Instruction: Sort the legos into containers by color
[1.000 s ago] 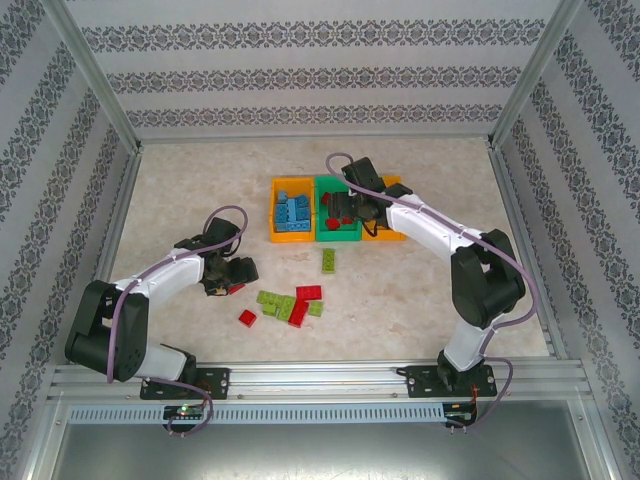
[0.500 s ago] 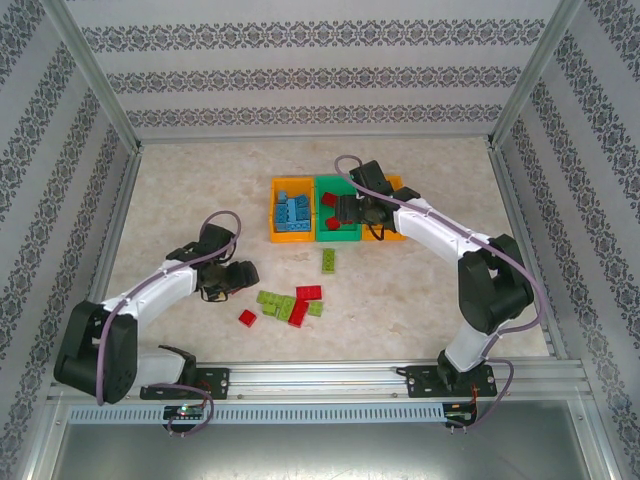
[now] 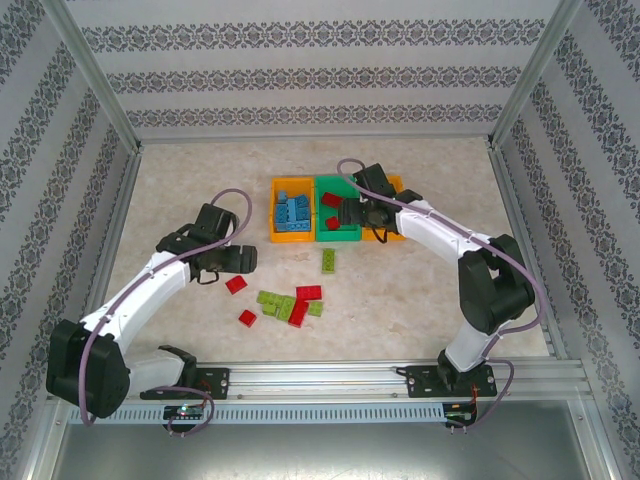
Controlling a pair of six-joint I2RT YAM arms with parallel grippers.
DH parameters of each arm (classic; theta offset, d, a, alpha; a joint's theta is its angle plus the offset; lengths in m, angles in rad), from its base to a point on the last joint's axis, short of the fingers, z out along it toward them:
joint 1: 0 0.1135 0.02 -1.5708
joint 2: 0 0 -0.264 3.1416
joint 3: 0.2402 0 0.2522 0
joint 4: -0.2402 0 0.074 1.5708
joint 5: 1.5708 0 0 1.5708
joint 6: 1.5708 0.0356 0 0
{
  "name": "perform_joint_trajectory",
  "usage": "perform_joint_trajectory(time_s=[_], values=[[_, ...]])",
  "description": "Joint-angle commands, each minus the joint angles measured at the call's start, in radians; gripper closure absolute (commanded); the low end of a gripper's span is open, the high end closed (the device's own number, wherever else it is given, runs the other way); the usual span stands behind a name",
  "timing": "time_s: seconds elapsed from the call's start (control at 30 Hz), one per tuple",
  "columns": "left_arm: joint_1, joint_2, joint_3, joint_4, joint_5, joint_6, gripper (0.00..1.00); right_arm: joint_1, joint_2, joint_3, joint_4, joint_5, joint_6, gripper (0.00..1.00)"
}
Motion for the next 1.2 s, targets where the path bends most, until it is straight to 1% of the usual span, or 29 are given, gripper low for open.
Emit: perform_joint_trajectory(time_s=[0.0,0.03,0.1,0.2,0.3,0.4,0.57,0.7,0.83,0.97,1.07,1.17], values=[[-0.015,-0.001,-0.036,-0.006,-0.064,0.199,0.12,-0.04,-0.01,-0.01,-0.02,-0.022,-0.028,0.24],[-0.017,-0.01,-0.057,0.017,-0.057,0.211,0.12,-0.052,-0.01,-0.013,-0.02,-0.04,-0.028,0.24],[-0.025,-0.022,-0.08,0.031,-0.016,0.278,0.14,-0.074,-0.01,-0.02,-0.018,-0.077,-0.031,0.24],[-0.029,-0.024,-0.068,-0.026,-0.023,0.395,0.14,-0.103,-0.014,-0.014,-0.032,-0.108,-0.054,0.24],[-0.029,-0.026,-0.081,-0.065,0.056,0.538,0.14,-0.13,-0.019,-0.016,-0.031,-0.148,-0.068,0.24],[-0.028,-0.026,-0.103,-0.029,0.062,0.571,0.14,-0.151,-0.012,-0.008,-0.035,-0.176,-0.08,0.24],[-0.026,0.041,-0.119,-0.019,0.105,0.654,0.14,-0.19,-0.03,-0.043,-0.027,-0.205,-0.096,0.23],[0.014,0.103,-0.107,-0.032,0.16,0.716,0.14,-0.226,-0.053,-0.084,-0.012,-0.244,-0.085,0.23],[0.044,0.185,-0.072,-0.064,0.202,0.76,0.15,-0.244,-0.065,-0.095,-0.024,-0.25,-0.096,0.23],[0.057,0.263,-0.055,-0.068,0.181,0.779,0.17,-0.257,-0.066,-0.086,-0.034,-0.254,-0.095,0.23],[0.069,0.27,-0.067,-0.036,0.192,0.782,0.18,-0.262,-0.063,-0.083,-0.037,-0.258,-0.092,0.23],[0.071,0.28,-0.083,-0.021,0.171,0.789,0.18,-0.263,-0.059,-0.084,-0.043,-0.254,-0.094,0.23]])
